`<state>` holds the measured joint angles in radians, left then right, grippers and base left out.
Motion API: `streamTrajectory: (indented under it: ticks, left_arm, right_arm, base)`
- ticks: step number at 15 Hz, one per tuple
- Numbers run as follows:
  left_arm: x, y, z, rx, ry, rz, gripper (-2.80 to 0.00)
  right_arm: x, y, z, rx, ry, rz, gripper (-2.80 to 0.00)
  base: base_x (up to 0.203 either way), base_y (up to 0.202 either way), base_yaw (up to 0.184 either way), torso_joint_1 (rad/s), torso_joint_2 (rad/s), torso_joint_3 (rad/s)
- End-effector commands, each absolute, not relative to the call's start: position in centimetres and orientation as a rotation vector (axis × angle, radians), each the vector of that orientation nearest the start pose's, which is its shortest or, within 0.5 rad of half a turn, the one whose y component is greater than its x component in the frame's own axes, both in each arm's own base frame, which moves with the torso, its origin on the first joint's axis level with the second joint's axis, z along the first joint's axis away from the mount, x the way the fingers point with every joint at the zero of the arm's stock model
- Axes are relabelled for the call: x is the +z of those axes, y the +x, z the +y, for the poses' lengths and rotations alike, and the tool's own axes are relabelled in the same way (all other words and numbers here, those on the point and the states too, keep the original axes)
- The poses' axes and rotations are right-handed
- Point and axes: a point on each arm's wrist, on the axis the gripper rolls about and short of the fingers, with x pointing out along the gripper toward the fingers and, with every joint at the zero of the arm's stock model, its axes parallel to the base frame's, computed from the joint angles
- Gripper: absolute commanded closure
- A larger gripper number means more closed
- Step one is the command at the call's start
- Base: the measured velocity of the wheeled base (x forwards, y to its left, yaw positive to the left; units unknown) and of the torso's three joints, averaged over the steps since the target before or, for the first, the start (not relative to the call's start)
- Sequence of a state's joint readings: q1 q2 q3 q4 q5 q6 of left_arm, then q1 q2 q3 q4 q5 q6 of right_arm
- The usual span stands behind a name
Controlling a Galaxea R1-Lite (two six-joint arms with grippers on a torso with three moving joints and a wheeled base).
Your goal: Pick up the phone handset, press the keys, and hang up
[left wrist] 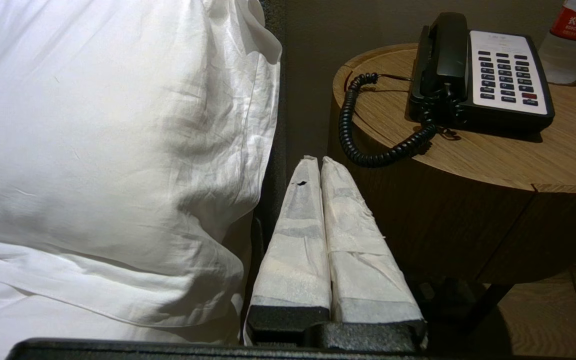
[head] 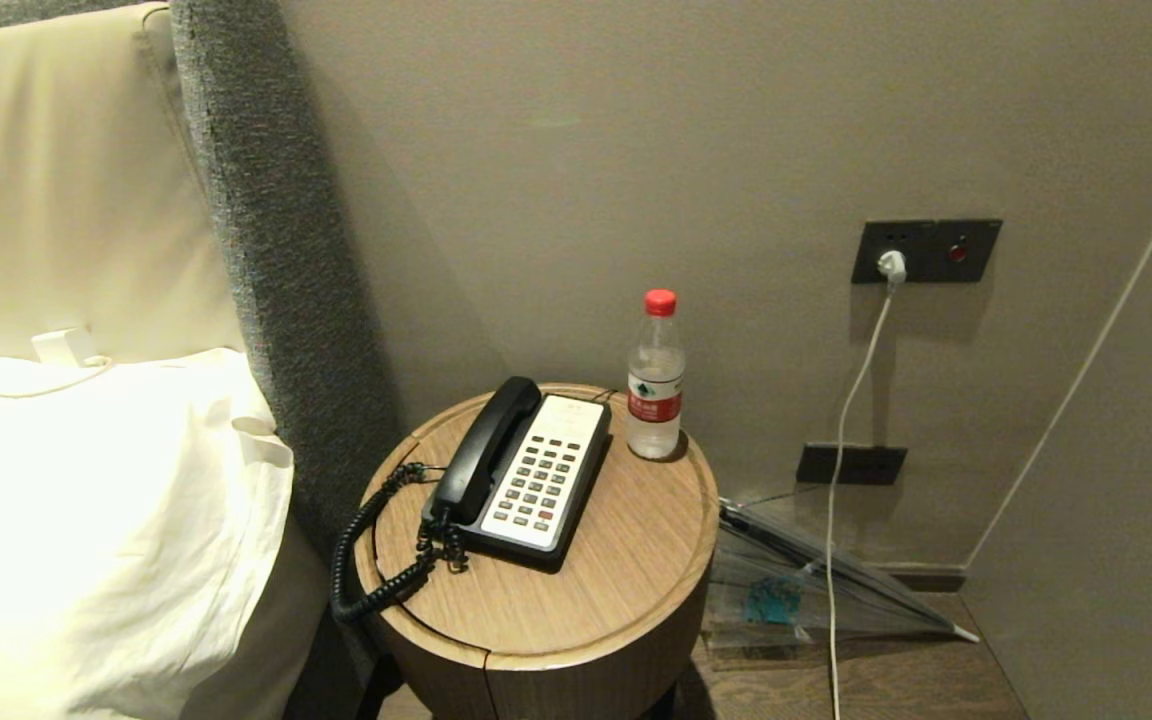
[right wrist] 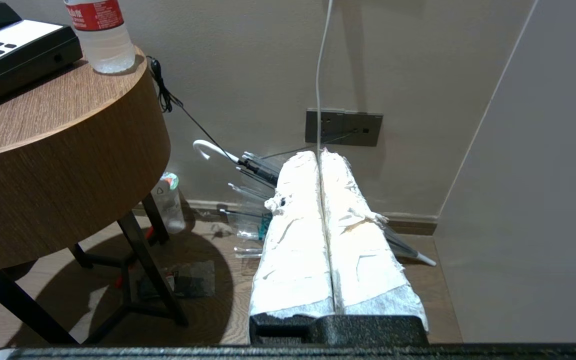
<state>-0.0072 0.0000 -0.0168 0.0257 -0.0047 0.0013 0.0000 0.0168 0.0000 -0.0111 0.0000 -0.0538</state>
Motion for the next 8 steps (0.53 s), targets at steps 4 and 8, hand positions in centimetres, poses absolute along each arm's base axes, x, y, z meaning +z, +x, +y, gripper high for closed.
streamTrajectory:
  ticks: [4,8]
  left_arm:
    - [7.75,-2.41,0.01,-0.012,0.002,0.009,0.0]
    - [7.75,-2.41,0.01,-0.012,0.002,0.009,0.0]
  right_arm:
    - [7.67,-2.13,0.0,0.0,-0.054,0.008,0.0]
    - [7.67,-2.13,0.0,0.0,-0.055,0.008,0.0]
  base:
    - [0.0,0.0,0.0,0.0,0.0,0.0]
    - [0.0,0.0,0.0,0.0,0.0,0.0]
